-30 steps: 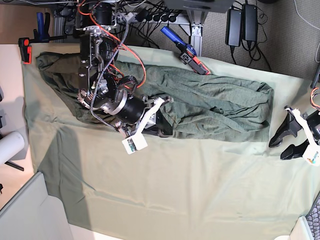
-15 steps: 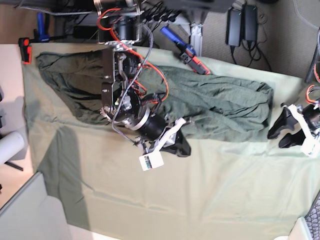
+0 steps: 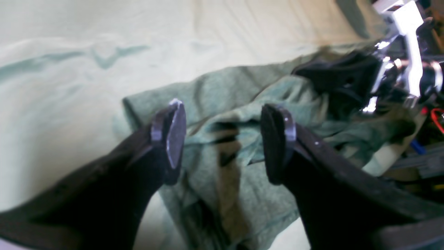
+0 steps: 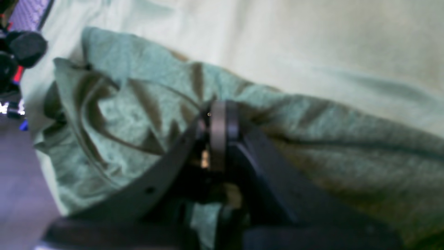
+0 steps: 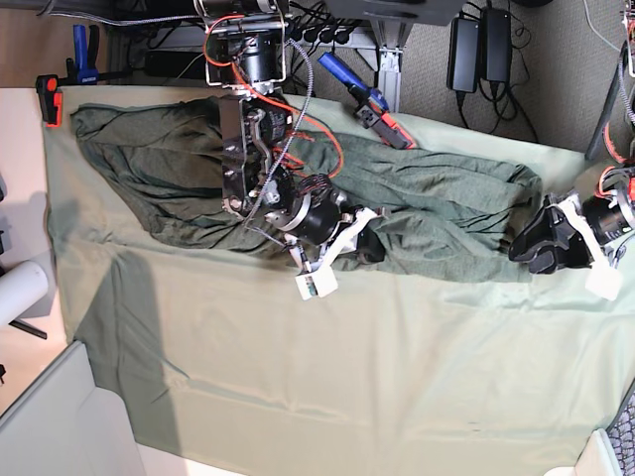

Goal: Fold the T-shirt properly
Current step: 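Grasp the folded shirt with the right gripper near the left gripper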

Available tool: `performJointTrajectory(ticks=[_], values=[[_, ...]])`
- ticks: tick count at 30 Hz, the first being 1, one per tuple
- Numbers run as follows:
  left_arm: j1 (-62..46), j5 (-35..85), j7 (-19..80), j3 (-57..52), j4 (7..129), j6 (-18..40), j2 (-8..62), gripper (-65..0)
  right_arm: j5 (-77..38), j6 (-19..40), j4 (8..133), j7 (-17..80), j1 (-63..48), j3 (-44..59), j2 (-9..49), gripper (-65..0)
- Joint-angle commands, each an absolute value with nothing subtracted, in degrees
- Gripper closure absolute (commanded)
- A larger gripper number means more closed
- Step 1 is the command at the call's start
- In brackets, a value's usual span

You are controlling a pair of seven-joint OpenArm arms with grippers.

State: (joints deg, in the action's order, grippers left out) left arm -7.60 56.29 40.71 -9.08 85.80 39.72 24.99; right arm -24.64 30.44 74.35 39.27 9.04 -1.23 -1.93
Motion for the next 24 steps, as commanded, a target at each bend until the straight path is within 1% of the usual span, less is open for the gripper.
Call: performJointTrajectory(ticks=[1, 6, 10, 12, 15, 24], values=[[-6.9, 57.6, 39.7, -9.6, 86.2, 40.0, 25.5, -37.5, -26.3, 30.9, 75.3, 39.5, 9.6, -1.3, -2.2, 0.0], [-6.8, 57.6, 39.7, -10.8, 82.5, 40.0, 24.5, -37.5, -28.1, 30.9, 75.3, 40.8, 9.6, -1.3, -2.2, 0.0], [-6.8, 58.1, 39.3, -14.9, 79.7, 40.0, 23.9, -37.5, -28.0, 30.9, 75.3, 40.8, 9.6, -1.3, -2.2, 0.0], [-6.9, 58.1, 40.6, -16.9, 79.6, 40.0, 22.8, -37.5, -28.0, 30.9, 75.3, 40.8, 9.6, -1.3, -2.2, 0.0], [-7.1, 59.0, 43.0, -16.4, 79.6, 40.0, 22.6, -37.5, -28.1, 30.9, 75.3, 40.8, 9.6, -1.3, -2.2, 0.0], [-9.7, 60.7, 43.1, -15.9, 79.6, 40.0, 22.5, -37.6, -28.1, 30.9, 75.3, 40.8, 9.6, -1.3, -2.2, 0.0]])
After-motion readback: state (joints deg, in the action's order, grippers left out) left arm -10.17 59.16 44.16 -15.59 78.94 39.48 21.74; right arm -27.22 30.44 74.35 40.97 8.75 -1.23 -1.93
